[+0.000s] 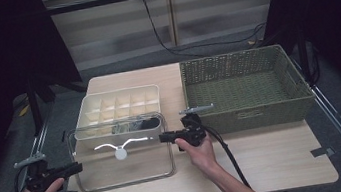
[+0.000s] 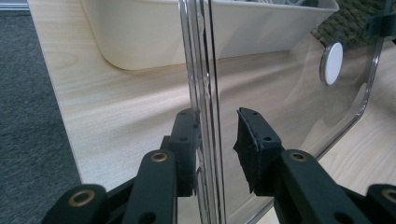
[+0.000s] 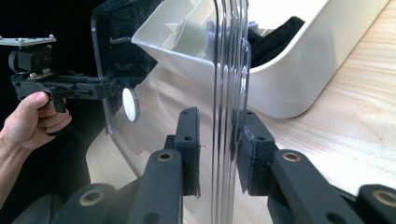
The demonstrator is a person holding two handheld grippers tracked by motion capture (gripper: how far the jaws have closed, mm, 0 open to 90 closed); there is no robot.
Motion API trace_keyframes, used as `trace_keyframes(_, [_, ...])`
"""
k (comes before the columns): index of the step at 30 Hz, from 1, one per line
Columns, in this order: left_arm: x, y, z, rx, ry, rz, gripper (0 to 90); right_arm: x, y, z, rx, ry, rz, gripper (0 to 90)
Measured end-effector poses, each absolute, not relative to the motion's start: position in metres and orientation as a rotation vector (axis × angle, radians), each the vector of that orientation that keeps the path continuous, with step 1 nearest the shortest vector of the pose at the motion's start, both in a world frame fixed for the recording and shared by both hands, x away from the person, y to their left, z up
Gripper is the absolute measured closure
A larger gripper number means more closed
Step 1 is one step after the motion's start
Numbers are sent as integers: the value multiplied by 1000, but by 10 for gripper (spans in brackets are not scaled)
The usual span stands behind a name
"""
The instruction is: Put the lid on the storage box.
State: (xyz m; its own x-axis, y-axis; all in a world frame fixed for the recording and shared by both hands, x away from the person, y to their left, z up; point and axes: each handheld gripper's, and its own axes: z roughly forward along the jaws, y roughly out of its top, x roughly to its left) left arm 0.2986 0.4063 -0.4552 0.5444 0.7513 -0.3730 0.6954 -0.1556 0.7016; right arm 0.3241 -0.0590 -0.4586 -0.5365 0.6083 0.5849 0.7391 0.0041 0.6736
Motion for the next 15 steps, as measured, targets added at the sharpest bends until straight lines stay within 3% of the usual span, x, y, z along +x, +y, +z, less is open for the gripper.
trace_keyframes(15, [312,404,-433,1840,1152,141,697,334,-61,-442,-1450,-2136,-1614,713])
